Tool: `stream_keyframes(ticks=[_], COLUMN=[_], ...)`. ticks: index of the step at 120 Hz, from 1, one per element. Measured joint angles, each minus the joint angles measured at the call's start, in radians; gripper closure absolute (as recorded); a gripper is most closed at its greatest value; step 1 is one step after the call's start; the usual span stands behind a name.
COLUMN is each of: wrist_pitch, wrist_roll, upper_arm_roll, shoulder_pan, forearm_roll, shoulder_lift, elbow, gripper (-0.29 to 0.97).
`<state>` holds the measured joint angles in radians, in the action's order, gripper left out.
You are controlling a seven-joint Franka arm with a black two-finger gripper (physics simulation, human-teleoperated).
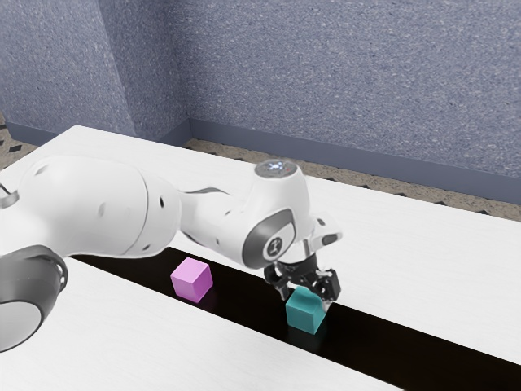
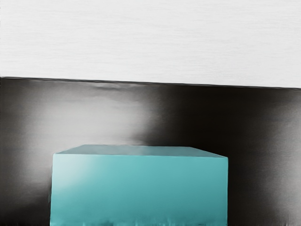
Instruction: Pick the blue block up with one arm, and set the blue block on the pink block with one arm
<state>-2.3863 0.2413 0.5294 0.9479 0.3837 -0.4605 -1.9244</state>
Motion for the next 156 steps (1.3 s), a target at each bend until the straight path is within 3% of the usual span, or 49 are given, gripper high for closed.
stream_keyframes(ticks=[120,156], wrist_pitch=[-0.012,-0.018], wrist_roll=[0.03,0.021], upper_arm_roll=[-0.043,-0.051], shoulder_pan=[-0.056,-0.057], forearm_roll=[0.005,-0.001], shoulder_lift=[-0.023,-0.025], elbow=[0.001,0.01], gripper=[0.06,0.12])
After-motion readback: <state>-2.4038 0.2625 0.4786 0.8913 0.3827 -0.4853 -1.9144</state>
